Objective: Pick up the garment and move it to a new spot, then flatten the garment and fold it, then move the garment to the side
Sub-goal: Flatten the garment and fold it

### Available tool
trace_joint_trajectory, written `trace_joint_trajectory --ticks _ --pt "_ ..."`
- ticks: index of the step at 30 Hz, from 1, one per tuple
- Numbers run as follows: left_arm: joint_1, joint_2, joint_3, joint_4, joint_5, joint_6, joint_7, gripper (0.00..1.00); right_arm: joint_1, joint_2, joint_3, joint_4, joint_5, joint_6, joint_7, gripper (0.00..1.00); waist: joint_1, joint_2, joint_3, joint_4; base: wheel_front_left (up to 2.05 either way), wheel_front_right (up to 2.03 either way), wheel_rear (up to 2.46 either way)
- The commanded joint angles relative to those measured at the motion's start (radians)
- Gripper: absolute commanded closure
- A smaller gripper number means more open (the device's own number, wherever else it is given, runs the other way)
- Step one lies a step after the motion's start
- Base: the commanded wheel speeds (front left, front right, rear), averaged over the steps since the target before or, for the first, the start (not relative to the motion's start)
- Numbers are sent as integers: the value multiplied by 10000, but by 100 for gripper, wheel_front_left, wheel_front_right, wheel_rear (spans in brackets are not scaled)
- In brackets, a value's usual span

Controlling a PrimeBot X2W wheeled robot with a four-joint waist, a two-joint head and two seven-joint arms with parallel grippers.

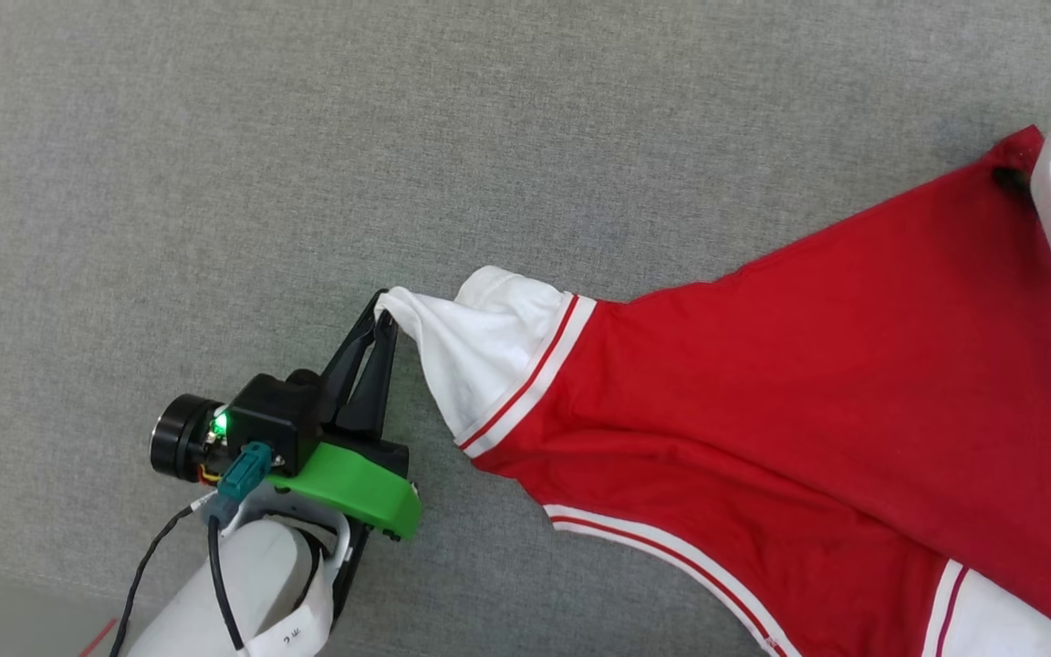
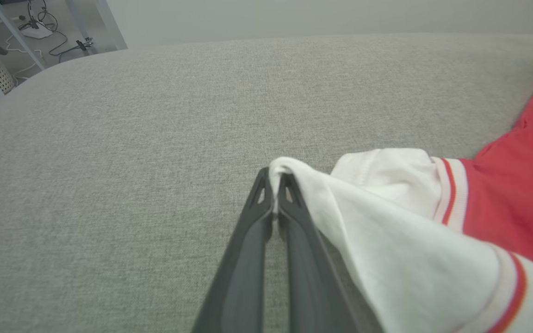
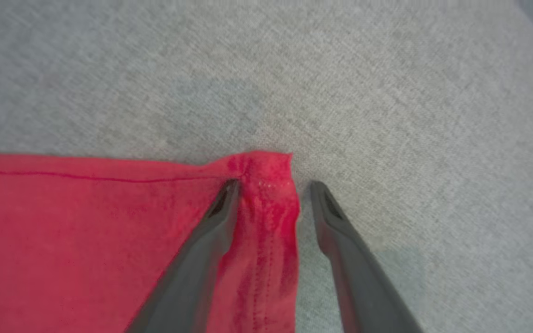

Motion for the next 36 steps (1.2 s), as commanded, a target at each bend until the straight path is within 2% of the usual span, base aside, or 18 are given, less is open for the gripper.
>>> trace_joint_trajectory --ticks 1,10,19,26,31,36 --pt "-178 -39 44 96 73 -71 -101 100 368 208 438 366 326 6 -236 100 0 0 -208 -155 0 0 0" --pt "19 225 218 300 222 -189 -129 100 71 -33 531 225 852 6 -2786 100 0 0 -1428 -639 0 0 0" --pt "-544 895 864 -350 359 -108 -115 100 527 -736 -61 -827 1043 6 -4929 100 0 0 -2465 -1181 0 0 0" --pt "-2118 1214 1109 -879 559 -324 353 100 859 -667 -1116 -1673 795 6 -5801 100 0 0 -2705 -1597 0 0 0" --pt "-3549 1445 1090 -1079 786 -727 872 100 917 -368 -1998 -2333 302 6 -5932 100 0 0 -2548 -1872 0 0 0" --pt "-5301 1302 1108 -912 764 -1222 1225 100 714 -13 -3001 -2933 -201 6 -5746 100 0 0 -2093 -1964 0 0 0"
